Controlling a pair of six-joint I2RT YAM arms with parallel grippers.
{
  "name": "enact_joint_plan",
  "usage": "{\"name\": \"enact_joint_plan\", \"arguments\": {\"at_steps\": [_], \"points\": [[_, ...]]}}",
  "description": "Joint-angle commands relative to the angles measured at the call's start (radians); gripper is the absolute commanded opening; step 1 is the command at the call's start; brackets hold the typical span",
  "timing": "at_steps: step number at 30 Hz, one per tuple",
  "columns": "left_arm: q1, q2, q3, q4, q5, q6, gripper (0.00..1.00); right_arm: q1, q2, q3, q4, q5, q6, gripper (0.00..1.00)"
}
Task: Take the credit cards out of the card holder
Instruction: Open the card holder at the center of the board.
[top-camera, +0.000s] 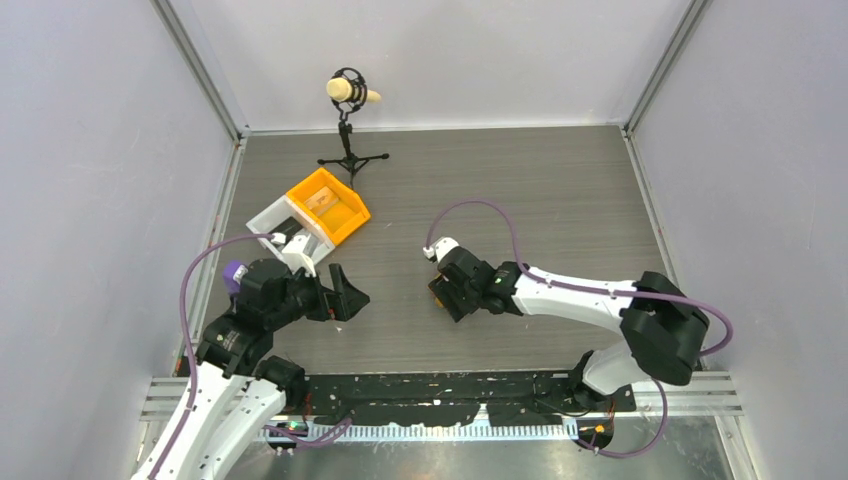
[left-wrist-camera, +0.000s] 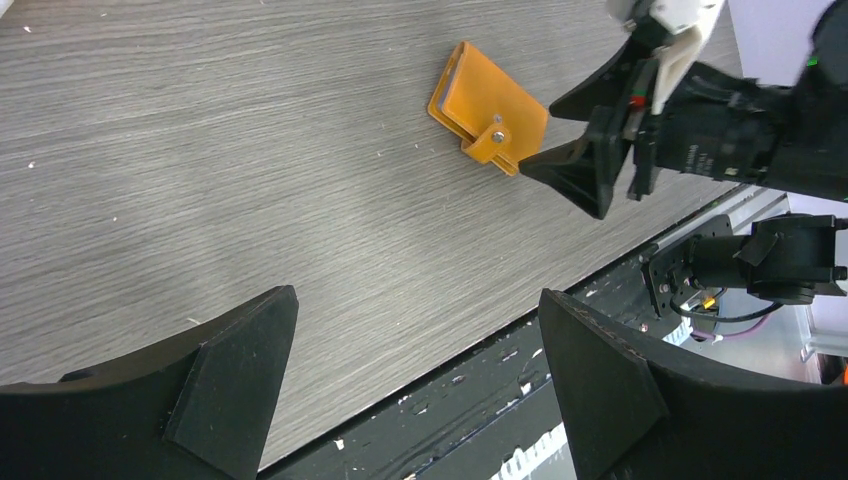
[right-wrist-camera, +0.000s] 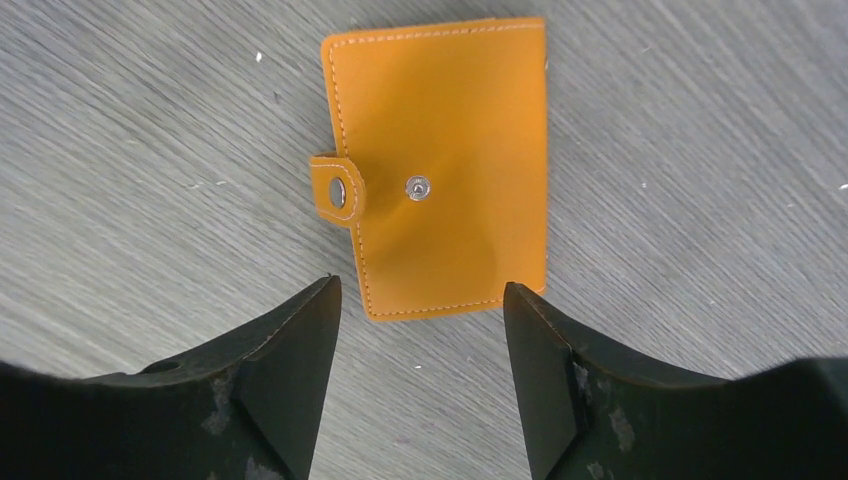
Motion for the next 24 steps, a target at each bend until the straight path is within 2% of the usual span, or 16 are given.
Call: {"name": "enact_joint_plan", "arguments": {"at_steps": [1,11,15,17,20,24], "points": [[0.002,-0.021,-0.004,0.038,0.019,0.014,0.95,0.022,0.064,0.035,0.038,0.032,-0.018,0.69],[0.002,-0.026,-0.008,0.043,0.011,0.016,0.95,0.061,0.131,0.052,0.06,0.116,-0.025,0.68],[0.002,-0.018,-0.008,0.045,0.015,0.016,0.95,0.082,0.157,0.069,0.044,0.165,-0.019,0.63],[0.002,-0.018,-0.009,0.045,0.015,0.016,0.95,0.089,0.168,0.075,0.038,0.176,-0.013,0.53],[0.002,-0.017,-0.009,0.044,0.012,0.015,0.95,0.1,0.164,0.078,0.036,0.19,-0.003,0.33],[0.002,-0.012,-0.008,0.041,-0.002,0.01,0.94,0.105,0.122,0.065,0.056,0.165,0.015,0.14]]}}
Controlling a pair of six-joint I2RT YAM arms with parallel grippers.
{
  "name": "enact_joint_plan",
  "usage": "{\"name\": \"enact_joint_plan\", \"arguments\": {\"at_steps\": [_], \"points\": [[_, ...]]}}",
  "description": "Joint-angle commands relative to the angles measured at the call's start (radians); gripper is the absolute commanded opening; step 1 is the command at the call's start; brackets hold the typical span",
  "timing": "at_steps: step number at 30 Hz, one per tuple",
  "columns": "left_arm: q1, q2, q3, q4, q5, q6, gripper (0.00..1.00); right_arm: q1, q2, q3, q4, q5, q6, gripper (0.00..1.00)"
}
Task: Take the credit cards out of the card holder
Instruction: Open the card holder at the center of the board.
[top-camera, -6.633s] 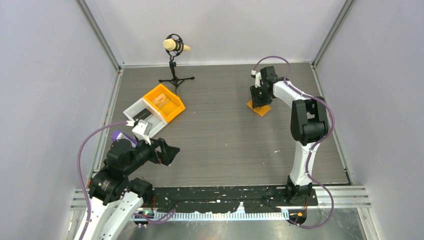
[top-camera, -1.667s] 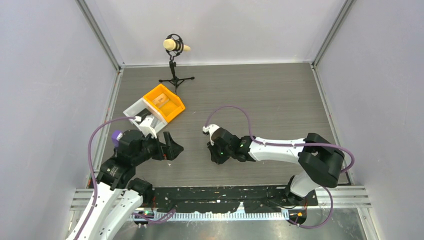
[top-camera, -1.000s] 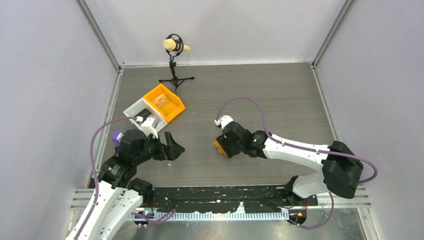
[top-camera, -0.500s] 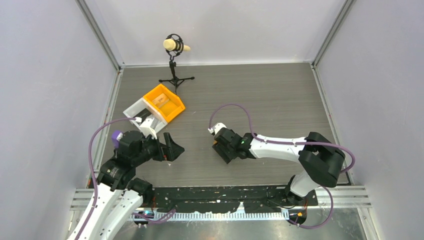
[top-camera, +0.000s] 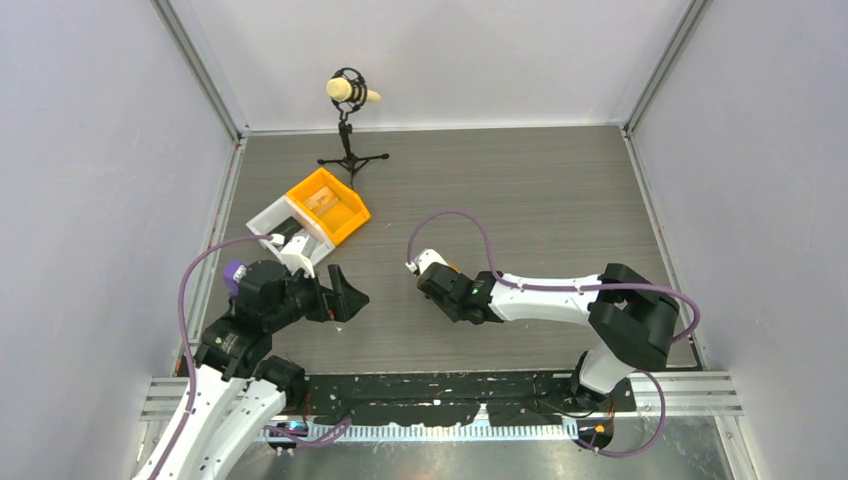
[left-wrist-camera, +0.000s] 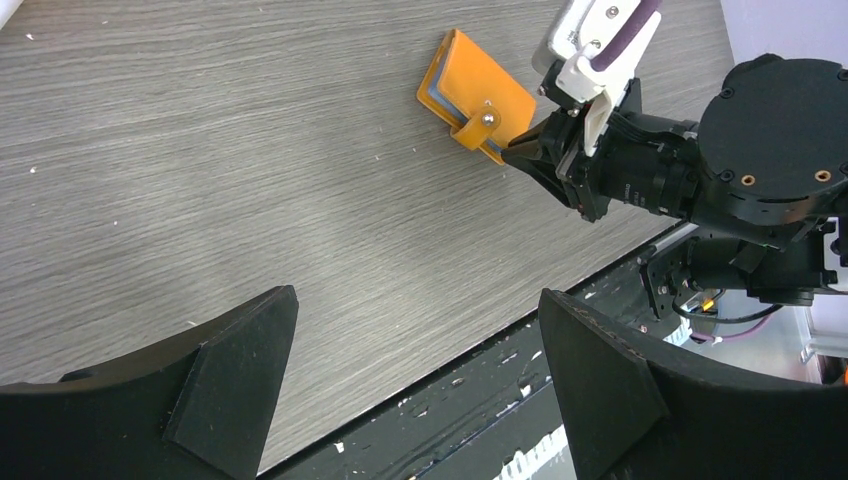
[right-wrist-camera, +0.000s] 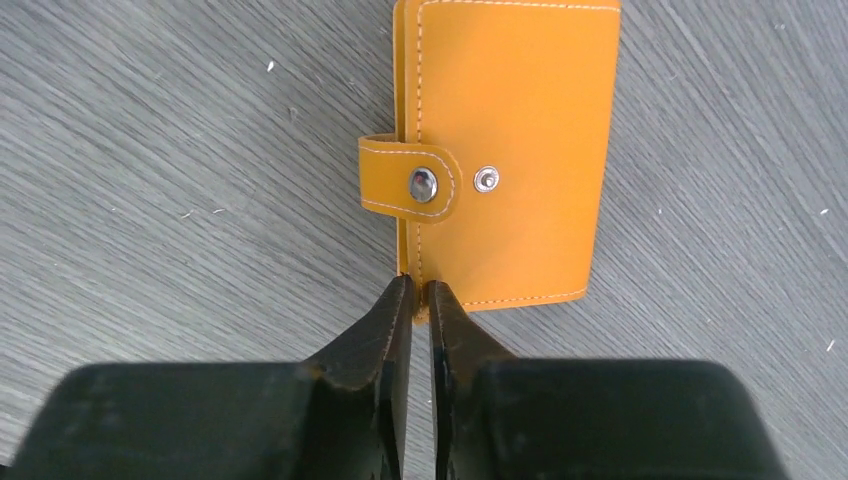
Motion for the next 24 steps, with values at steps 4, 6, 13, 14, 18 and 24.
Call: {"name": "enact_joint_plan", "arguments": {"at_steps": [4,6,13,14,18,24], "points": [[0.002,0.027,0.003,0.035,0.007,0.003,0.92,0.007,-0.09,-0.011,0.067,-0.037,0.06,0.05],[0.002,0.037,0.009,0.035,0.008,0.0,0.91,0.007,-0.112,-0.022,0.087,-0.086,0.079,0.05],[-0.034,0.098,0.025,0.047,-0.003,-0.039,0.87,0.007,-0.169,-0.061,0.188,-0.213,0.156,0.05],[-0.051,0.109,0.025,0.057,-0.01,-0.05,0.87,0.007,-0.172,-0.067,0.209,-0.234,0.177,0.05],[-0.135,0.159,0.016,0.119,-0.045,-0.102,0.85,0.007,-0.201,-0.086,0.276,-0.286,0.248,0.05],[-0.256,0.262,0.007,0.228,-0.118,-0.129,0.85,0.007,-0.249,-0.111,0.329,-0.289,0.36,0.05]]}}
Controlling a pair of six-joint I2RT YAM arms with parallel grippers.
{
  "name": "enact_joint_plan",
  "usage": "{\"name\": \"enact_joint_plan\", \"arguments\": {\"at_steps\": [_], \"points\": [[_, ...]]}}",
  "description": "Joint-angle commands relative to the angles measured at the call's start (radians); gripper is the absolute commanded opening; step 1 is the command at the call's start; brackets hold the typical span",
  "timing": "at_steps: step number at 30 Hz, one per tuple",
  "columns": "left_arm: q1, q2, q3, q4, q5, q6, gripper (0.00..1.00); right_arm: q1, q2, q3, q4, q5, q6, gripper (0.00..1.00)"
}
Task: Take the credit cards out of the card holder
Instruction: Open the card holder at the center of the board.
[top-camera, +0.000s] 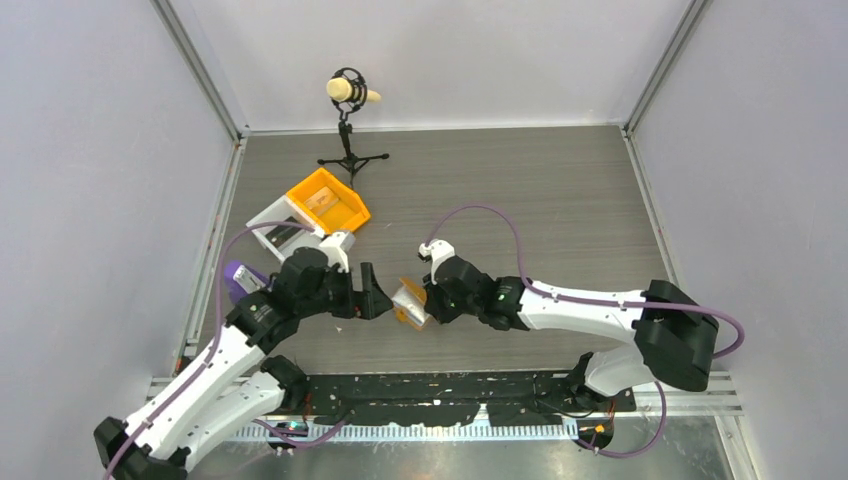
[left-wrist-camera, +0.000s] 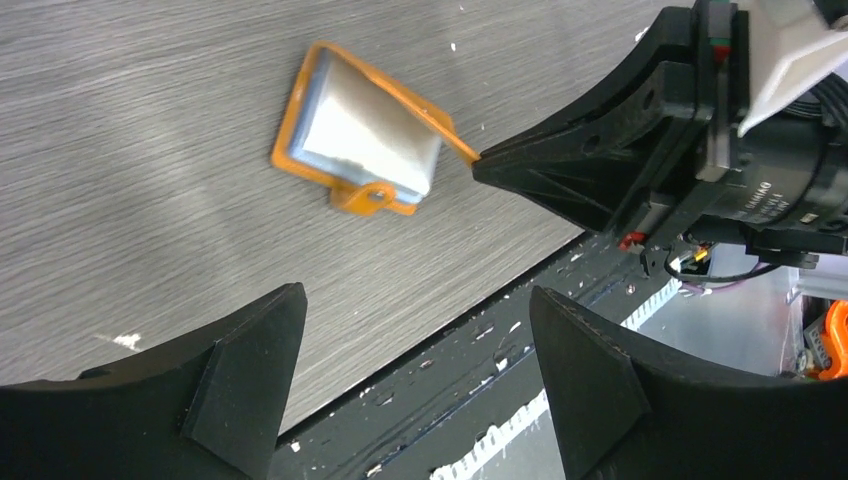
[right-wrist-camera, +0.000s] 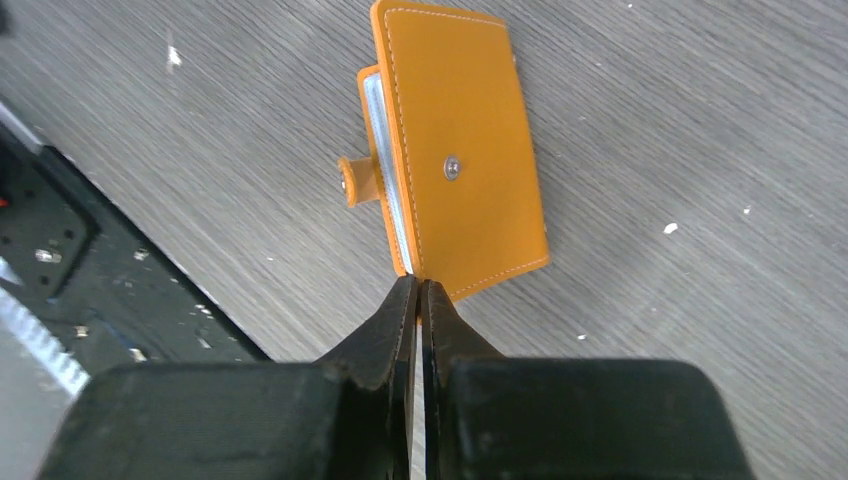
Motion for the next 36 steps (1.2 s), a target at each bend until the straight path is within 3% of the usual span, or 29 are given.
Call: {"name": "enact_joint_plan", "arguments": {"at_steps": [1,12,19,36], "points": [[-0.066,0.072,0.004,0.154,-0.06,-0.033,0.85,0.005,-0.067,-0.022,0.114,-0.022,0.131,0.05],[-0.125,0.226,-0.047,0.244,-0.155,-0.129,0.82,0.002,-0.155,-0.097,0.169,0.031,0.242,0.05],[-0.13,0.31,-0.096,0.376,-0.132,-0.166,0.83,0.0,-0.201,-0.165,0.198,0.043,0.271,0.05],[-0.149,0.498,-0.081,0.453,-0.18,-0.155,0.76,-0.02,-0.257,-0.244,0.238,0.052,0.292,0.05]]}}
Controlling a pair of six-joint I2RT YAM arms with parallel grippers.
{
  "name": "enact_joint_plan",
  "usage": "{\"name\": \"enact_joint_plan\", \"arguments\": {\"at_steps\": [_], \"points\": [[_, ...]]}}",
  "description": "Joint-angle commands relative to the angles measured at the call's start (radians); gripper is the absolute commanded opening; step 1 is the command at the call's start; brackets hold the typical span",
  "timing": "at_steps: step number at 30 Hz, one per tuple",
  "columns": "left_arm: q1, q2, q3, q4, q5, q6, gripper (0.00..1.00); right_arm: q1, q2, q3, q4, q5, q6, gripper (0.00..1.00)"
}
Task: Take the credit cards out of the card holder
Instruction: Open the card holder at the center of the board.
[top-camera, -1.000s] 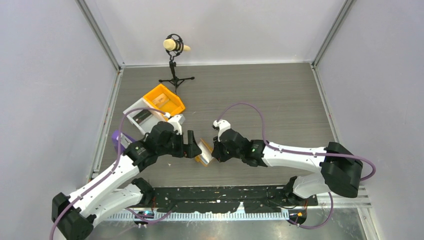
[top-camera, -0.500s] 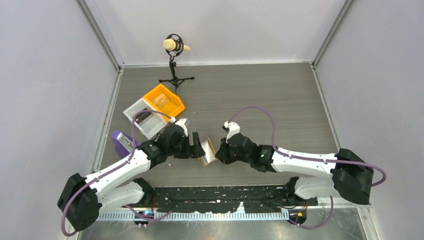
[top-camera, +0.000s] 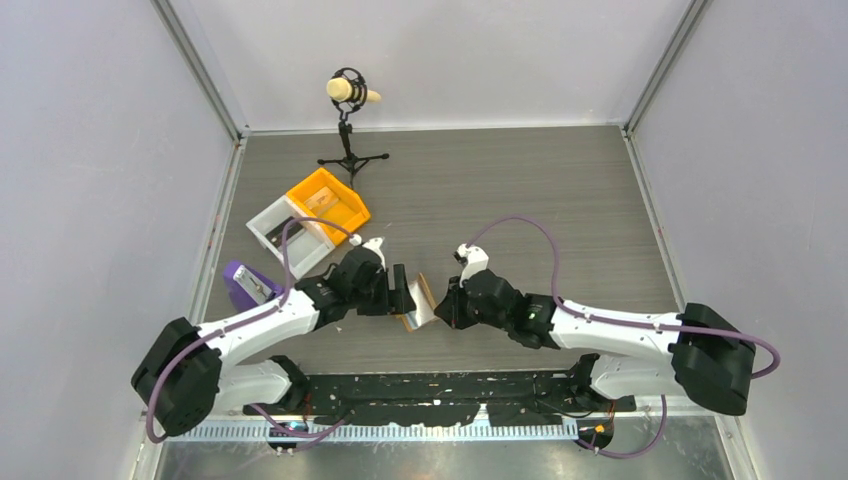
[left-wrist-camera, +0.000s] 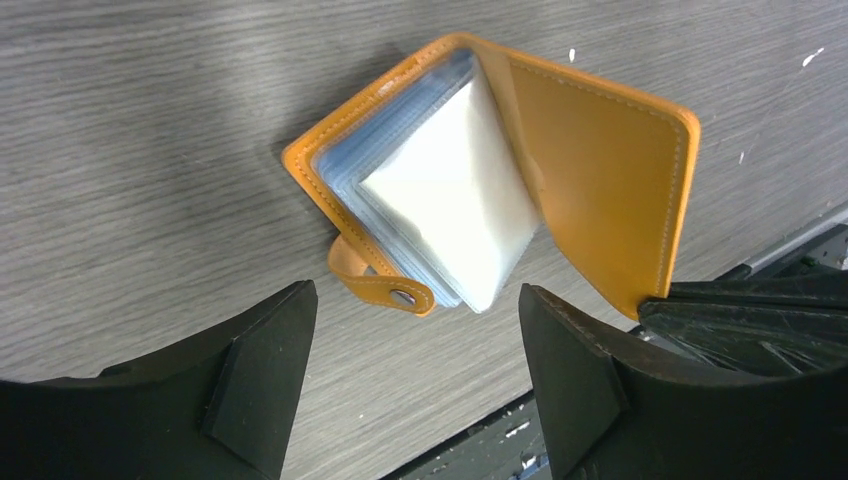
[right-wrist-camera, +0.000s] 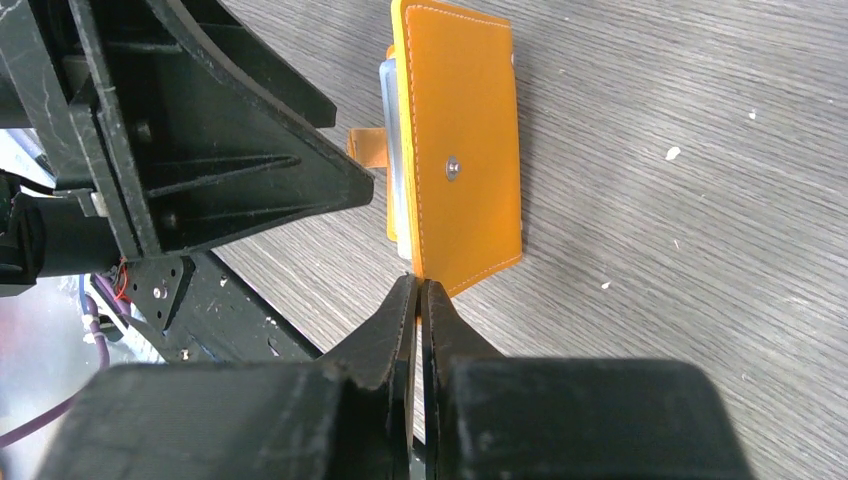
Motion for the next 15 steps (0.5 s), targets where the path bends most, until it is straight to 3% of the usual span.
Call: {"name": "enact_joint_plan", "arguments": {"at_steps": [1,11,13,15], "points": [[-0.006,0.025,0.013,0.065,-0.065,0.012,0.75,-0.009,-0.044,-0.015,0.065,0.033,0.015,0.05],[-0.006,0.099,0.004,0.126,-0.068,0.013,0.6,-0.038,-0.08,-0.069,0.075,0.023,0.012,0.05],[-0.006,0.097,0.009,0.117,-0.073,0.02,0.5,-0.052,-0.091,-0.081,0.076,0.019,0.013,0.05],[-0.006,0.093,0.013,0.106,-0.074,0.027,0.32,-0.063,-0.105,-0.094,0.073,0.019,0.005,0.05]]}}
